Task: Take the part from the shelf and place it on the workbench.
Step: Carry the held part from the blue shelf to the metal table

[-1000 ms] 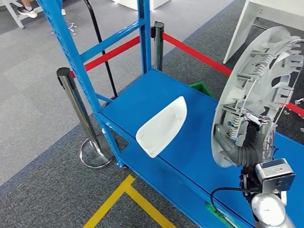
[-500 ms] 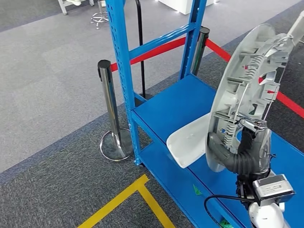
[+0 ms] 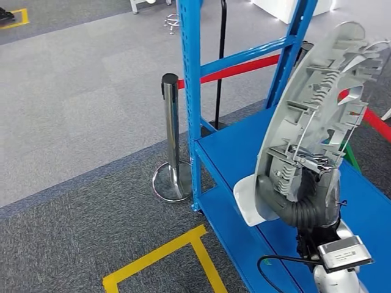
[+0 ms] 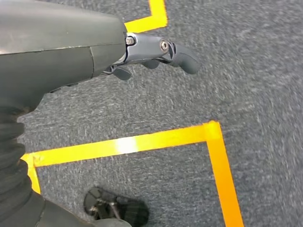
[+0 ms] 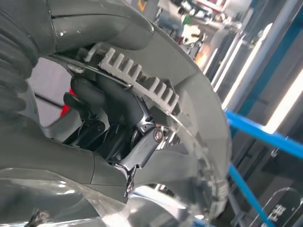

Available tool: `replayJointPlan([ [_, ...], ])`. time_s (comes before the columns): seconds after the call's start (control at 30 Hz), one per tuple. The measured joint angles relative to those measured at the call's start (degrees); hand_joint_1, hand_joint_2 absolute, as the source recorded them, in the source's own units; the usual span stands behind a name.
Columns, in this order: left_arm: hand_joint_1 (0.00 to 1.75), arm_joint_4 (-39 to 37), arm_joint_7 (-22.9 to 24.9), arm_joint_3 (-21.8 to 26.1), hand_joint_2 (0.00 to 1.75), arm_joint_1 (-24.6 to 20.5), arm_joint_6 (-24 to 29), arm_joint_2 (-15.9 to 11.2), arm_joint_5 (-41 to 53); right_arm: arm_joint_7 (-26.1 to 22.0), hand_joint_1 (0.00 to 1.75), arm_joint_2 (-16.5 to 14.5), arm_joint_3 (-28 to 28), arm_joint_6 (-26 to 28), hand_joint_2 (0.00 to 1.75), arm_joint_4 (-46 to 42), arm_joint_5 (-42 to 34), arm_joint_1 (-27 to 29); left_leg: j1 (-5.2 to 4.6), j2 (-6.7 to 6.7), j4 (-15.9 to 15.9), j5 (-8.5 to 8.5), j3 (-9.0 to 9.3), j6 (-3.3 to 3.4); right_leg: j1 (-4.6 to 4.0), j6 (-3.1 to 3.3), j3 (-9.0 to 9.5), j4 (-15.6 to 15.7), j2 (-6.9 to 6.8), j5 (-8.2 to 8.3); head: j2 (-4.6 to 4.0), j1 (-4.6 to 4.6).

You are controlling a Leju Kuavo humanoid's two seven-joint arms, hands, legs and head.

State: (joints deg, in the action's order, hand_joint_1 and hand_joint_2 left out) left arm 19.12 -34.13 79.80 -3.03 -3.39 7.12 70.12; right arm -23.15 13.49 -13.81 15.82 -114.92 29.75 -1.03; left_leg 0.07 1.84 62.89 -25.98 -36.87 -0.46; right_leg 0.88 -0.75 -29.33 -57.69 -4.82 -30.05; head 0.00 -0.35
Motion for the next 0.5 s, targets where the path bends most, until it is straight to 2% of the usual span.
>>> replayJointPlan([
  [0.03, 0.0, 0.0, 0.0, 0.0, 1.75, -0.1, 0.0, 0.0, 0.0, 0.0, 1.75, 0.0, -0.1, 0.1, 1.75, -0.1, 0.2, 0.0, -0.3, 0.92, -2.4, 0.53, 1.24, 0.41, -0.13, -0.27, 0.18, 0.0, -0.58, -0.22, 0.0, 0.04],
  [0.07, 0.0, 0.0, 0.0, 0.0, 1.75, -0.1, 0.1, -0.1, 0.0, -0.1, 1.75, 0.0, -0.3, 0.3, 1.75, -0.1, 0.6, 0.0, -0.58, 1.44, -3.5, 0.45, 1.7, 0.78, -0.27, -0.55, 0.29, 0.1, -1.09, -0.39, 0.0, 0.06],
  [0.13, 0.0, -0.1, 0.0, 0.0, 1.75, 0.1, 0.2, -0.2, 0.0, -0.4, 1.75, 0.0, -0.9, 0.8, 1.75, -0.3, 1.5, 0.1, -0.74, 0.61, -3.8, 0.36, 1.6, 1.43, -0.37, -1.14, 0.58, 0.3, -2.11, -0.61, 0.0, 0.12],
  [0.17, 0.0, -0.1, 0.0, 0.0, 1.75, 0.2, 0.3, -0.2, 0.0, -0.5, 1.75, 0.0, -1.3, 1.0, 1.75, -0.4, 1.8, 0.0, -0.63, 0.02, -4.1, 0.44, 1.69, 1.73, -0.31, -1.39, 0.57, 0.2, -1.77, -1.02, 0.0, 0.16],
  [0.2, 0.0, -0.2, 0.0, 0.0, 1.75, 0.3, 0.3, -0.2, 0.0, -0.6, 1.75, 0.0, -1.6, 1.2, 1.75, -0.6, 2.1, 0.0, -0.48, -0.52, -4.4, 0.56, 1.82, 2.07, -0.23, -1.58, 0.18, -0.8, -0.73, -1.84, 0.0, 0.22],
  [0.23, 0.0, -0.2, 0.0, 0.0, 1.75, 0.2, 0.4, -0.2, 0.0, -0.7, 1.75, 0.0, -2.0, 1.4, 1.75, -0.8, 2.3, 0.0, -0.3, -1.07, -4.6, 0.67, 1.96, 2.39, -0.15, -1.69, -0.9, -3.0, 0.83, -3.16, 0.0, 0.37],
  [0.27, 0.0, -0.3, 0.0, 0.0, 1.75, 0.1, 0.4, -0.2, 0.0, -0.7, 1.75, 0.0, -2.4, 1.6, 1.75, -1.0, 2.6, 0.0, -0.18, -1.64, -4.8, 0.72, 2.04, 2.61, -0.07, -1.71, -2.68, -6.5, 2.61, -4.8, 0.0, 0.54],
  [0.3, 0.0, -0.4, 0.0, 0.0, 1.75, 0.0, 0.4, -0.2, 0.0, -0.8, 1.75, 0.0, -2.9, 1.7, 1.75, -1.1, 2.8, 0.1, -0.16, -2.24, -4.8, 0.7, 2.03, 2.78, -0.04, -1.72, -4.86, -10.5, 3.78, -6.37, 0.0, 0.64],
  [0.33, 0.0, -0.4, 0.0, 0.0, 1.75, -0.1, 0.4, -0.2, 0.0, -0.9, 1.75, 0.0, -3.4, 1.8, 1.75, -1.1, 3.0, 0.1, -0.16, -2.94, -4.7, 0.67, 2.04, 2.87, -0.04, -1.77, -7.0, -14.1, 4.37, -7.35, 0.0, 0.75],
  [0.37, 0.0, -0.5, 0.0, 0.0, 1.75, -0.2, 0.5, -0.2, 0.0, -0.9, 1.75, 0.0, -3.8, 1.9, 1.75, -1.2, 3.2, 0.1, -0.16, -3.65, -4.7, 0.64, 2.1, 2.89, -0.04, -1.82, -8.49, -16.2, 4.62, -7.38, 0.0, 0.77],
  [0.4, 0.0, -0.6, 0.0, 0.0, 1.75, -0.2, 0.5, -0.2, 0.0, -0.9, 1.75, 0.0, -4.3, 1.9, 1.75, -1.3, 3.2, 0.1, -0.13, -4.44, -4.7, 0.58, 2.2, 2.87, -0.01, -1.87, -8.97, -16.0, 4.76, -6.22, 0.0, 0.77],
  [0.43, 0.0, -0.7, 0.0, 0.0, 1.75, -0.2, 0.5, -0.2, 0.0, -0.9, 1.75, 0.0, -4.7, 2.0, 1.75, -1.4, 3.3, 0.0, -0.05, -5.25, -4.6, 0.51, 2.34, 2.77, 0.07, -1.91, -8.39, -13.7, 5.04, -4.1, 0.0, 0.78],
  [0.47, 0.0, -0.7, 0.0, 0.0, 1.75, -0.2, 0.5, -0.2, 0.0, -0.9, 1.75, 0.0, -5.1, 2.1, 1.75, -1.5, 3.4, 0.0, 0.04, -6.03, -4.5, 0.38, 2.42, 2.57, 0.27, -1.97, -7.04, -9.9, 5.99, -1.57, 0.0, 0.79],
  [0.5, 0.0, -0.8, 0.0, 0.0, 1.75, -0.2, 0.5, -0.3, 0.0, -0.9, 1.75, 0.0, -5.5, 2.1, 1.75, -1.7, 3.5, 0.0, 0.03, -6.78, -4.2, 0.22, 2.37, 2.29, 0.54, -2.03, -5.58, -6.2, 7.61, 0.3, 0.0, 0.8],
])
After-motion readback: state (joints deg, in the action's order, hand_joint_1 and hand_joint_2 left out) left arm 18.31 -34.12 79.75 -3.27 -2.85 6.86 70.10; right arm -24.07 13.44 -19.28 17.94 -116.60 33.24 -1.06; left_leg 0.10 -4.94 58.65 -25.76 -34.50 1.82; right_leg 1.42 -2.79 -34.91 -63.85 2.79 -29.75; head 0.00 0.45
